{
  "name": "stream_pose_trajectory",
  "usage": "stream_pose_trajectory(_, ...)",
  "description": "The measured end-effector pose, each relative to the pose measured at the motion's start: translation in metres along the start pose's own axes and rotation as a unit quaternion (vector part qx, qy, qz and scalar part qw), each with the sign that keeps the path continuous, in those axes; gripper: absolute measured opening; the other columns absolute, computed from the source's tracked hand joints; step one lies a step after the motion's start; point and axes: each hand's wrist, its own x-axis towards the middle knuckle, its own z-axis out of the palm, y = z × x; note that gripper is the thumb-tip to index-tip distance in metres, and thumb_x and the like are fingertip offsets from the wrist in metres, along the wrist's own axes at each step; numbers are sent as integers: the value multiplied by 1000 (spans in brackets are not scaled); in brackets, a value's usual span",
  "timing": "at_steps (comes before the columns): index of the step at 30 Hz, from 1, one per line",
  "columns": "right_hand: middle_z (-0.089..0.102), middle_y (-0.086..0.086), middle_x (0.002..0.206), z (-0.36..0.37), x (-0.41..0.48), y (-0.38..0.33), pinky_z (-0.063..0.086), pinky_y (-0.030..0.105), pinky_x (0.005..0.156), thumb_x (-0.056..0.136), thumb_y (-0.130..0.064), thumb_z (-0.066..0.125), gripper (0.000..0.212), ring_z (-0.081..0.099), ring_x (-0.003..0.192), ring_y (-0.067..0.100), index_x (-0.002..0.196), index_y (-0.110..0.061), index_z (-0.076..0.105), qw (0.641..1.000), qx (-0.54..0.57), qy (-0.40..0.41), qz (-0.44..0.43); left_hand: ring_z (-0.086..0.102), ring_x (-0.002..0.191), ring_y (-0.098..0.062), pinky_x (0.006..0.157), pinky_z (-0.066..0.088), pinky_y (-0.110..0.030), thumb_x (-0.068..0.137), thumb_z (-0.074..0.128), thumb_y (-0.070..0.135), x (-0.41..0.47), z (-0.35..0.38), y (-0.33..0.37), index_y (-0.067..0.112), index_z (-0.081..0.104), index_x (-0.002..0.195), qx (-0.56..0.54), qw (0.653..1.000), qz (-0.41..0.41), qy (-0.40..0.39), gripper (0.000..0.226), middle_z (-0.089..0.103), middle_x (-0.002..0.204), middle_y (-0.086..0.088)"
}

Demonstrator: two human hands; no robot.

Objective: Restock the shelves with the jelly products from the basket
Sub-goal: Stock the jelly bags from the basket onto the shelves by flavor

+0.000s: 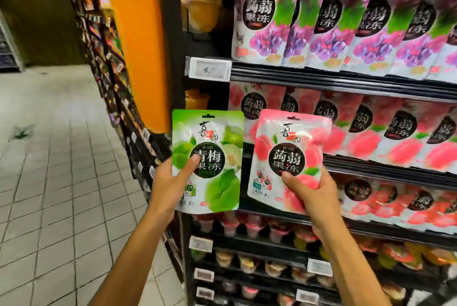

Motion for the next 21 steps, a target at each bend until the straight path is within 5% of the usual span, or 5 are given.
stream_pose_trajectory(9, 77, -1, 87, 87, 60, 0, 55, 23, 62, 65, -18, 89, 28, 73, 78, 12, 87, -22, 72, 997, -51, 50, -41, 74, 91, -15, 65, 56, -19, 73, 72, 49, 55, -43, -4, 27, 72, 101, -42, 996, -2, -84, 36, 77, 100, 4)
stream_pose_trajectory(21, 74, -5, 74, 143, 113, -8, 58, 30, 58, 64, -11, 86, 31, 68, 65, 8, 83, -22, 64, 988, -73, 101, -90, 72, 97, -12, 69, 56, -19, 75, 72, 52, 73, -33, 0, 40, 73, 97, -61, 989, 1, -135, 25, 75, 105, 6)
